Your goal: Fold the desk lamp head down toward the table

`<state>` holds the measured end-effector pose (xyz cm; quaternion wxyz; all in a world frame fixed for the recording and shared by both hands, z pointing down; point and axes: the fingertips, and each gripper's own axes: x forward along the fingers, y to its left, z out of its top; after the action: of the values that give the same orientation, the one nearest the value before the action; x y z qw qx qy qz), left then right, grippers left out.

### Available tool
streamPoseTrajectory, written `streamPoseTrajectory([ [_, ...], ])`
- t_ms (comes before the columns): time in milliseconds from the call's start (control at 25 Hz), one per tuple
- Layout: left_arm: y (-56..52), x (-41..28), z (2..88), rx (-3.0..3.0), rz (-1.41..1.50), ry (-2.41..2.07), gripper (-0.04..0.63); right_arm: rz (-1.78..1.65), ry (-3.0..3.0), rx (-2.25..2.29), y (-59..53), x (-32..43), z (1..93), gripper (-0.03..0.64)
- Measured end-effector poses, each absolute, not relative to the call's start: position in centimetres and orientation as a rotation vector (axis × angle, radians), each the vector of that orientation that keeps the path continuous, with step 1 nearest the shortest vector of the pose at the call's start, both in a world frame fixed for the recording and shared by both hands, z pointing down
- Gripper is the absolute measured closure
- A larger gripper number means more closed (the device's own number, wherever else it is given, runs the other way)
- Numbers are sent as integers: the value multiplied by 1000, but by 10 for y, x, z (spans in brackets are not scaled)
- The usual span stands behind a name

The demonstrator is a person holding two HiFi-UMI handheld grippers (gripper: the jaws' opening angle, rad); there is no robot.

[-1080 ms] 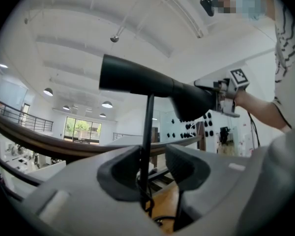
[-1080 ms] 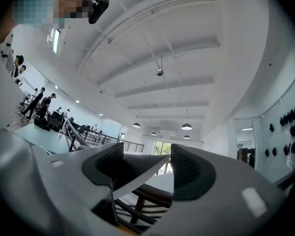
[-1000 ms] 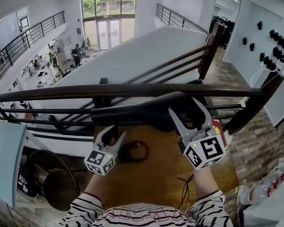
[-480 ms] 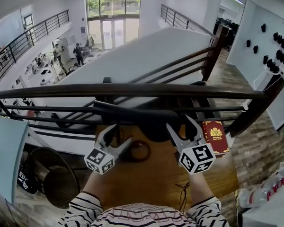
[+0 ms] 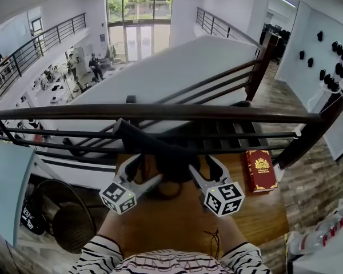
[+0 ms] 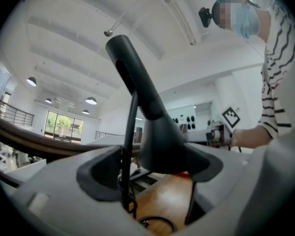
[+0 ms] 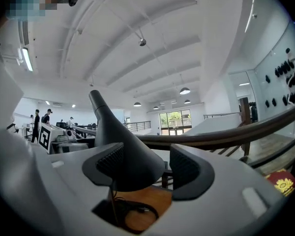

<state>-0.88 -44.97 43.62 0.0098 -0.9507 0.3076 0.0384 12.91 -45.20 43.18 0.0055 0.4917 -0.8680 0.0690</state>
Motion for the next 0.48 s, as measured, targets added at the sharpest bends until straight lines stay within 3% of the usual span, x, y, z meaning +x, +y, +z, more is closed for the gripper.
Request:
streamPoseTrajectory([
  [480, -446, -4, 434, -2985, 126, 930, 150, 379, -2783, 1498, -455, 108, 458, 348],
])
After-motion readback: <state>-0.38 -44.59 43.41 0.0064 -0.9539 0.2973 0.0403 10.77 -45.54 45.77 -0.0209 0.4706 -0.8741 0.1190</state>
